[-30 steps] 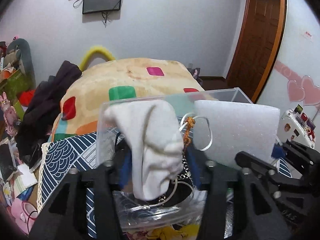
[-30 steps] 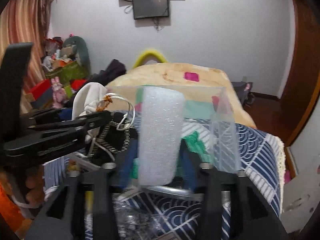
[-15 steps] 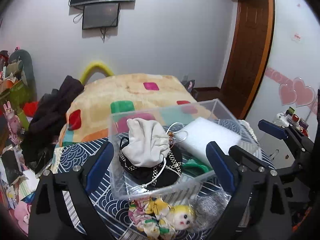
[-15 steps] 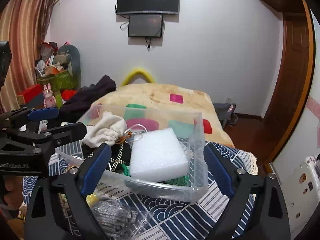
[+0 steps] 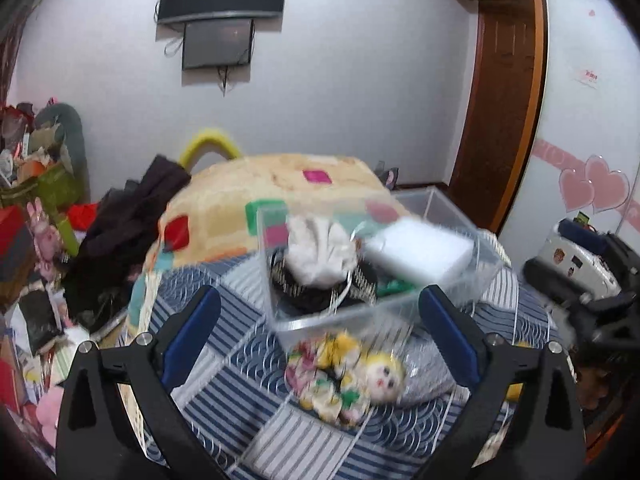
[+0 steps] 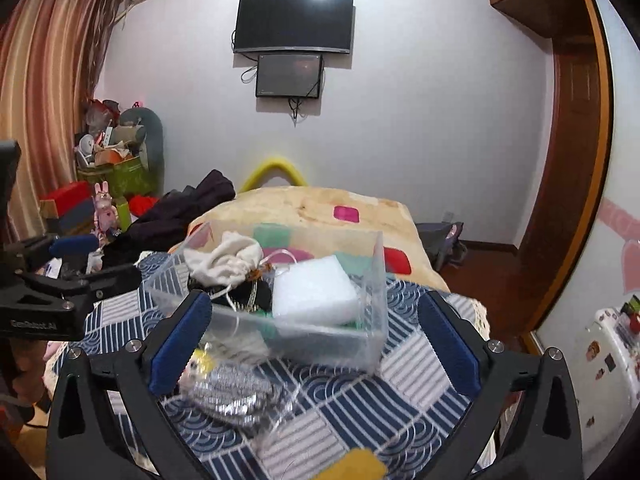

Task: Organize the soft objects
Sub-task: 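Grasp the yellow sponge with the right tool while the left tool grasps the floral scrunchie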

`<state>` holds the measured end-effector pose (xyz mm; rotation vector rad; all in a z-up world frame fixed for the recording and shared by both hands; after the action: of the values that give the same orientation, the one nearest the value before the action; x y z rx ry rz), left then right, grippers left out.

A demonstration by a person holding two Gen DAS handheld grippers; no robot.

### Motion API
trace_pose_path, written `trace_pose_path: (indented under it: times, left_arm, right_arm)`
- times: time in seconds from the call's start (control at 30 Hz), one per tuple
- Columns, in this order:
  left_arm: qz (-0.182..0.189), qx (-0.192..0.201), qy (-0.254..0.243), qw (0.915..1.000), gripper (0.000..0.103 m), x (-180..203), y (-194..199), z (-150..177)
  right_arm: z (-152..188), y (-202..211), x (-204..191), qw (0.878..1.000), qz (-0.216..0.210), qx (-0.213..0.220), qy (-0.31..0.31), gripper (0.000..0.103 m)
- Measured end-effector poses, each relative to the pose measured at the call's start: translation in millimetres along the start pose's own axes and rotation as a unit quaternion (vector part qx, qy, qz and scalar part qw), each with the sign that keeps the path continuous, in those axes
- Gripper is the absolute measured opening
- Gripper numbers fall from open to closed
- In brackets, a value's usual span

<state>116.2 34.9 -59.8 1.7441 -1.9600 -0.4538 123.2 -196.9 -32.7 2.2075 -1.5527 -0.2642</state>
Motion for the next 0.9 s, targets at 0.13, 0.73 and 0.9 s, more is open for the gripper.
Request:
trace_pose_path:
  times: [0.13, 0.73, 0.9]
  left_arm:
    - [0.003, -0.031, 0.009, 0.9995, 0.101, -8.0, -7.9, 22.8]
    - [0.005, -0.112, 0.041, 0.9928, 0.082, -17.3, -58.1, 90.3]
    - [0.02, -0.121, 0.059, 0.9907, 0.082, -25.1, -66.7, 85.3]
  right_arm:
    - [19.0, 2.3, 1.2, 1.0, 0.001, -0.021, -0.008, 0.103]
    - [102.8, -12.9, 14.1, 0.989, 0.015, -0.147, -0.026, 0.101]
    - [113.7, -15.4, 25.8, 0.984, 0.009, -0.169, -0.052, 0.087]
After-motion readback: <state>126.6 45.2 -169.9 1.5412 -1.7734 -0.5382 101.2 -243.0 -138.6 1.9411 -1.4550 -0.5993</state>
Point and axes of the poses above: each gripper's, at about its wrist camera, not at the fingertips, and y roughly against the way its jaws point, x to its right, z to its underside, the point moved 2 cm from there along -y, roughly the way its jaws point, and after that the axes turned 4 degrees about z, right-handed, at the moved point
